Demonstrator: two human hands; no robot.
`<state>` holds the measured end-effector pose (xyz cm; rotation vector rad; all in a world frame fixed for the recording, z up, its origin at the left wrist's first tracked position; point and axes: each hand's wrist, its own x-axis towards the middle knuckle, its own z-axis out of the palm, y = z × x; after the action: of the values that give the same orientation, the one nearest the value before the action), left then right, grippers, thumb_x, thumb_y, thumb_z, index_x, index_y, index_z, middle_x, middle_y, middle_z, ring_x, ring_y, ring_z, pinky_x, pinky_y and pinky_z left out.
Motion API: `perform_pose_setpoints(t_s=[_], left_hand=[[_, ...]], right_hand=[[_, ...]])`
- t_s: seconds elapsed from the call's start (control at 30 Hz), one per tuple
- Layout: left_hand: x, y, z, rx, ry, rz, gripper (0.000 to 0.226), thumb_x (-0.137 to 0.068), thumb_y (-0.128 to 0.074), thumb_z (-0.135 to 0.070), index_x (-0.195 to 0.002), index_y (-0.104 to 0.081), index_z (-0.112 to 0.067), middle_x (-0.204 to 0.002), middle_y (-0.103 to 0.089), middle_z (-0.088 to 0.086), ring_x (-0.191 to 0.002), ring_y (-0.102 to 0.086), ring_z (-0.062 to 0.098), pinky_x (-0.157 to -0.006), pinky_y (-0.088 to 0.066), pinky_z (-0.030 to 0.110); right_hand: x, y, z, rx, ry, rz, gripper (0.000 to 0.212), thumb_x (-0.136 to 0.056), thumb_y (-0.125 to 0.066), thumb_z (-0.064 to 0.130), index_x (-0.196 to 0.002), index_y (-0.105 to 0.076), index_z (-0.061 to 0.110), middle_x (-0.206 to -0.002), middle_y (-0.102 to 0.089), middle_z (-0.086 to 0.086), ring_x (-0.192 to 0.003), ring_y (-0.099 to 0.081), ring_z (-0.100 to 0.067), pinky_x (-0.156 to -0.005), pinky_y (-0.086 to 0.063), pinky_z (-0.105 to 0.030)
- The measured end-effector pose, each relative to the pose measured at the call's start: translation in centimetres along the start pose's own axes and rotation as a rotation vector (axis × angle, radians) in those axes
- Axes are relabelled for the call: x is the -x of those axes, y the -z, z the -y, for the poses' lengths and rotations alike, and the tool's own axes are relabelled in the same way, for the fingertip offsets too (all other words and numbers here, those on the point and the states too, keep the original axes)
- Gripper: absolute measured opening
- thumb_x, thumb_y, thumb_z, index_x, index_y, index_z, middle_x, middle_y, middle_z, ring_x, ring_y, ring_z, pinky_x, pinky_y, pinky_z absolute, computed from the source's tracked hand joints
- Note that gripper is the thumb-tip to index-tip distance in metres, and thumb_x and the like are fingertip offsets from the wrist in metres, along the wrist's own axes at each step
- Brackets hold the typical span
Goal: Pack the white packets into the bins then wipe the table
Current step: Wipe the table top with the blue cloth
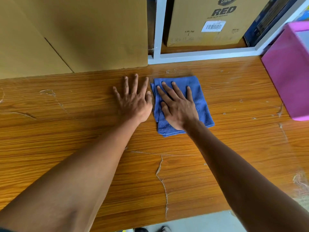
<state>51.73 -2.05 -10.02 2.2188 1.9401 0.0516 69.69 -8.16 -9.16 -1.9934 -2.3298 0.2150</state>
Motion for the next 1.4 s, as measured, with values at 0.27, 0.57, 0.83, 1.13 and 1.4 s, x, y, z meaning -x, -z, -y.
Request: perform_pose_setpoints(t_s=[0.27,0.57,0.83,1.13,1.4], left_hand=[[-0.1,-0.2,-0.1,0.012,-0.010,-0.020,0.061,-0.108,-0.009,-0.055,-0.166,0.004,-0.045,-0.177,0.014,-0.007,-0.163,0.015,0.029,-0.123,0.006,0.072],[-0.2,-0.5,0.3,0.018,-0.010,-0.046,0.060,-0.108,-0.010,-0.058,-0.166,0.001,-0.046,-0.177,0.011,-0.008,-0.163,0.013,0.027,-0.124,0.008,0.071],[0.0,-0.4,0.4,0.022,-0.024,-0.079,0.060,-0.108,-0.012,-0.057,-0.167,-0.003,-0.046,-0.178,0.004,-0.008,-0.163,0.009,0.026,-0.125,0.004,0.071],[0.0,-0.7,0.4,0.007,-0.026,-0.097,0.063,-0.107,-0.011,-0.062,-0.167,-0.005,-0.045,-0.178,0.002,-0.007,-0.164,0.007,0.027,-0.125,0.001,0.071],[0.3,-0.4,0.4,-0.013,-0.011,-0.085,0.066,-0.104,-0.006,-0.068,-0.166,-0.001,-0.047,-0.177,0.006,-0.008,-0.163,0.010,0.026,-0.126,0.001,0.070]], right_hand=[[-8.5,0.9,-1.4,0.008,-0.093,0.015,0.063,-0.107,-0.013,0.051,-0.168,-0.005,0.036,-0.176,-0.004,0.013,-0.163,0.001,-0.019,-0.126,0.002,-0.065],[-3.8,0.7,-0.1,-0.015,-0.071,0.024,0.065,-0.106,-0.013,0.055,-0.168,-0.009,0.034,-0.176,-0.003,0.012,-0.163,0.003,-0.020,-0.127,0.003,-0.064],[-7.2,1.0,-1.5,-0.008,-0.059,0.027,0.066,-0.106,-0.010,0.056,-0.168,-0.003,0.034,-0.176,0.000,0.010,-0.163,0.005,-0.021,-0.127,0.003,-0.064],[-5.6,1.2,-2.5,-0.007,-0.036,0.017,0.065,-0.106,-0.013,0.058,-0.168,-0.006,0.038,-0.176,-0.001,0.013,-0.163,0.005,-0.020,-0.127,0.005,-0.064],[-3.6,0.8,-1.7,-0.006,-0.041,0.006,0.065,-0.108,-0.011,0.057,-0.168,-0.004,0.035,-0.176,-0.001,0.009,-0.163,0.005,-0.023,-0.127,0.002,-0.064]])
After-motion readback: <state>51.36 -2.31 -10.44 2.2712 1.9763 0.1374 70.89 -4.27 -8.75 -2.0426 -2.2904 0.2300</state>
